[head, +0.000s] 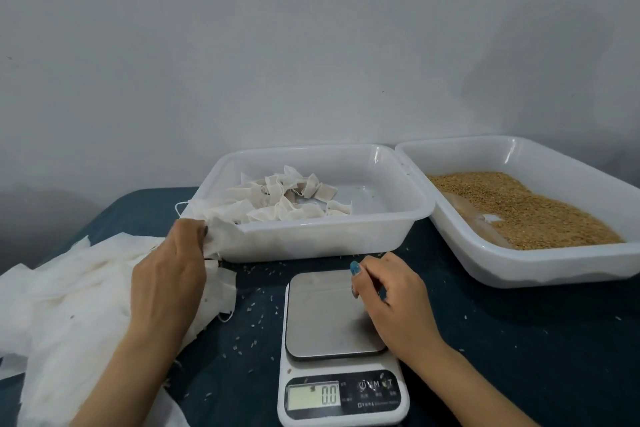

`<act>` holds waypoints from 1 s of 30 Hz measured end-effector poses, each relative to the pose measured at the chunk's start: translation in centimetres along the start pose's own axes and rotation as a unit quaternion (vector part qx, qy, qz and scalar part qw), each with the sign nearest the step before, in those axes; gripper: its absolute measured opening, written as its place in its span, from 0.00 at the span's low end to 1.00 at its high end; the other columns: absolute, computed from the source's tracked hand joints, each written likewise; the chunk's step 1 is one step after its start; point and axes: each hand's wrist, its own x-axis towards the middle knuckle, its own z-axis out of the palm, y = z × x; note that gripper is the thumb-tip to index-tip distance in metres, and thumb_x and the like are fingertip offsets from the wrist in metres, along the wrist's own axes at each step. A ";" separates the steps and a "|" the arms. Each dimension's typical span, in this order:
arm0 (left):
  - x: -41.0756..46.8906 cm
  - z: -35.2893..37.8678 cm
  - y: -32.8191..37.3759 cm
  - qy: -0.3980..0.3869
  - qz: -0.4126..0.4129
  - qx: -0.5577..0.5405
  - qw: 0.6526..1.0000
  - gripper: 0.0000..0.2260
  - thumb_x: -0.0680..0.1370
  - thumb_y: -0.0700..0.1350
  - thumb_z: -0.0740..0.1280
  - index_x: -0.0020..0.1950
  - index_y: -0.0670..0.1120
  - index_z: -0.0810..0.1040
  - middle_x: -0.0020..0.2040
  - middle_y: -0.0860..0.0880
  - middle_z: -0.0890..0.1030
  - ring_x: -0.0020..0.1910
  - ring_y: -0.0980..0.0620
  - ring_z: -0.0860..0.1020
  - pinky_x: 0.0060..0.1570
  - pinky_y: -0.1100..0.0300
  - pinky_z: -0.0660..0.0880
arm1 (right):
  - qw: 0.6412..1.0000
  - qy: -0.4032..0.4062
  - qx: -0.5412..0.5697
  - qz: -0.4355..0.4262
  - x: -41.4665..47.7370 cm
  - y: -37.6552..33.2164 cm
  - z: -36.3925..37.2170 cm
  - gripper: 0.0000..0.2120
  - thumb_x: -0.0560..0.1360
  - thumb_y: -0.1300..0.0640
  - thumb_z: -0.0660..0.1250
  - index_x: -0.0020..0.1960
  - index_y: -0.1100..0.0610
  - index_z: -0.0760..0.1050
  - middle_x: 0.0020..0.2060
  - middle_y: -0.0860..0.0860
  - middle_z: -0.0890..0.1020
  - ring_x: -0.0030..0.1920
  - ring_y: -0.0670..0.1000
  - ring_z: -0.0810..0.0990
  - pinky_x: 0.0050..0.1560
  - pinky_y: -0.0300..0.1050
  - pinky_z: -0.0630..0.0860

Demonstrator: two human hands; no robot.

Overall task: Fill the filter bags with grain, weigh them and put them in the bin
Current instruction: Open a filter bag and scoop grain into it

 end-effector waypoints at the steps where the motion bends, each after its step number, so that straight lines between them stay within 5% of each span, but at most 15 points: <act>1: 0.1 0.0 0.2 0.010 -0.051 -0.040 0.998 0.11 0.81 0.37 0.61 0.47 0.50 0.61 0.29 0.53 0.67 0.27 0.46 0.64 0.31 0.54 0.63 | 1.000 0.000 0.002 0.001 0.0 0.0 0.0 0.15 0.77 0.45 0.56 0.34 0.47 0.71 0.29 0.41 0.71 0.38 0.46 0.73 0.35 0.34 0.65; 3: 0.5 0.1 0.3 0.023 -0.138 -0.125 0.982 0.07 0.84 0.44 0.56 0.48 0.52 0.60 0.34 0.54 0.69 0.33 0.44 0.67 0.36 0.50 0.64 | 1.000 -0.001 0.002 0.006 0.0 0.0 0.0 0.16 0.77 0.44 0.55 0.33 0.47 0.71 0.29 0.41 0.70 0.39 0.47 0.73 0.34 0.34 0.64; 8: 2.0 -0.8 -0.1 0.083 -0.174 -0.198 0.961 0.06 0.84 0.44 0.59 0.56 0.42 0.69 0.42 0.52 0.73 0.37 0.50 0.69 0.38 0.57 0.61 | 1.000 -0.001 0.006 0.009 0.1 -0.2 -0.1 0.14 0.76 0.44 0.55 0.33 0.45 0.70 0.29 0.40 0.69 0.39 0.45 0.73 0.35 0.33 0.65; 13: 2.6 -1.3 1.0 -0.031 -0.187 -0.290 0.938 0.07 0.82 0.51 0.64 0.49 0.48 0.73 0.45 0.56 0.78 0.43 0.53 0.77 0.39 0.55 0.73 | 1.000 -0.007 0.014 0.005 0.1 -0.3 0.0 0.13 0.77 0.47 0.60 0.34 0.45 0.73 0.29 0.40 0.71 0.39 0.45 0.73 0.37 0.33 0.66; 16: 2.1 -1.1 3.1 -0.067 -0.199 -0.374 0.903 0.05 0.81 0.51 0.65 0.48 0.51 0.76 0.45 0.52 0.81 0.39 0.58 0.78 0.30 0.63 0.72 | 1.000 -0.006 0.021 0.005 0.1 -0.2 -0.1 0.12 0.78 0.51 0.65 0.36 0.47 0.77 0.30 0.40 0.73 0.40 0.47 0.74 0.37 0.33 0.67; 20: 1.3 -0.1 5.8 -0.076 -0.228 -0.440 0.865 0.04 0.82 0.49 0.65 0.50 0.56 0.71 0.47 0.50 0.81 0.38 0.58 0.78 0.32 0.63 0.71 | 0.997 -0.023 0.077 0.012 0.4 -0.8 -0.4 0.12 0.78 0.45 0.64 0.41 0.48 0.81 0.33 0.41 0.78 0.41 0.49 0.76 0.40 0.34 0.70; 24: -0.7 1.2 7.8 -0.128 -0.181 -0.481 0.848 0.13 0.83 0.41 0.62 0.49 0.59 0.63 0.40 0.52 0.79 0.30 0.58 0.77 0.26 0.64 0.72 | 0.986 -0.068 0.154 -0.011 0.3 -1.5 -0.6 0.14 0.76 0.41 0.64 0.46 0.48 0.83 0.38 0.41 0.82 0.43 0.47 0.77 0.42 0.32 0.69; 28: -2.7 1.7 7.6 -0.171 -0.050 -0.442 0.879 0.15 0.81 0.36 0.58 0.45 0.57 0.71 0.37 0.48 0.74 0.31 0.54 0.68 0.30 0.64 0.66 | 0.975 -0.092 0.202 -0.004 0.3 -2.0 -0.5 0.21 0.76 0.32 0.60 0.54 0.45 0.81 0.42 0.44 0.83 0.43 0.47 0.78 0.42 0.33 0.70; 30: -3.0 1.5 7.2 -0.218 -0.021 -0.456 0.863 0.11 0.78 0.39 0.60 0.45 0.56 0.73 0.37 0.50 0.75 0.33 0.54 0.69 0.32 0.64 0.65 | 0.960 -0.083 0.267 0.020 0.4 -2.2 -0.6 0.22 0.76 0.32 0.58 0.56 0.45 0.79 0.45 0.44 0.83 0.45 0.46 0.79 0.43 0.35 0.72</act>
